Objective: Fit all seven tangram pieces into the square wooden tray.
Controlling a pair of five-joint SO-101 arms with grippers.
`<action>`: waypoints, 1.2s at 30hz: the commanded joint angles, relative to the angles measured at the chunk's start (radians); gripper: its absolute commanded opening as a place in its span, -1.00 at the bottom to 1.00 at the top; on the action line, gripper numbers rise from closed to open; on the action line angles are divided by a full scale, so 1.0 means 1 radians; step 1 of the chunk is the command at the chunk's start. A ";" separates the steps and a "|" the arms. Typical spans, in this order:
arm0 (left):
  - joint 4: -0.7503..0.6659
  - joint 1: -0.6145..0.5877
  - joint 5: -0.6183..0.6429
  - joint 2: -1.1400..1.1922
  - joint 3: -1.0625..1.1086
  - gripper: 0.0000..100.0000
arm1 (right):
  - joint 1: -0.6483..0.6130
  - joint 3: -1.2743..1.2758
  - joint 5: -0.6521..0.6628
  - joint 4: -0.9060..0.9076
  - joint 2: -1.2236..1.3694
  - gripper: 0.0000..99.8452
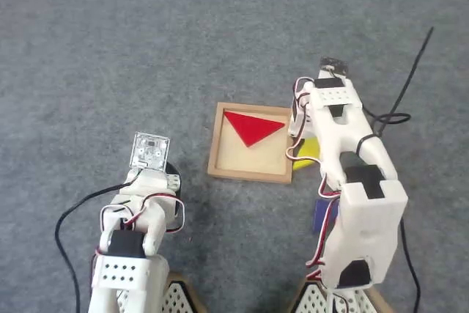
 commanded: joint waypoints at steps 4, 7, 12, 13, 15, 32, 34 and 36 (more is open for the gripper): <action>0.008 -0.005 0.005 -0.014 -0.008 -0.97 | 0.012 -0.028 -0.009 -0.005 0.001 -0.65; 0.008 -0.005 0.005 -0.014 -0.008 -0.97 | 0.025 -0.029 -0.008 0.027 -0.047 -0.65; 0.008 -0.005 0.005 -0.014 -0.008 -0.97 | 0.053 0.017 0.032 0.042 -0.199 -0.65; 0.008 -0.005 0.005 -0.014 -0.008 -0.97 | 0.050 0.035 0.040 0.041 -0.222 -0.65; 0.008 -0.005 0.005 -0.014 -0.008 -0.97 | 0.041 0.066 0.043 0.039 -0.262 -0.65; 0.008 -0.005 0.005 -0.014 -0.008 -0.97 | -0.077 0.183 0.161 0.101 -0.389 -0.43; 0.008 -0.005 0.005 -0.014 -0.008 -0.97 | -0.071 0.230 0.161 0.079 -0.383 -0.29; 0.008 -0.005 0.005 -0.014 -0.008 -0.97 | -0.065 0.253 0.161 0.048 -0.378 -0.32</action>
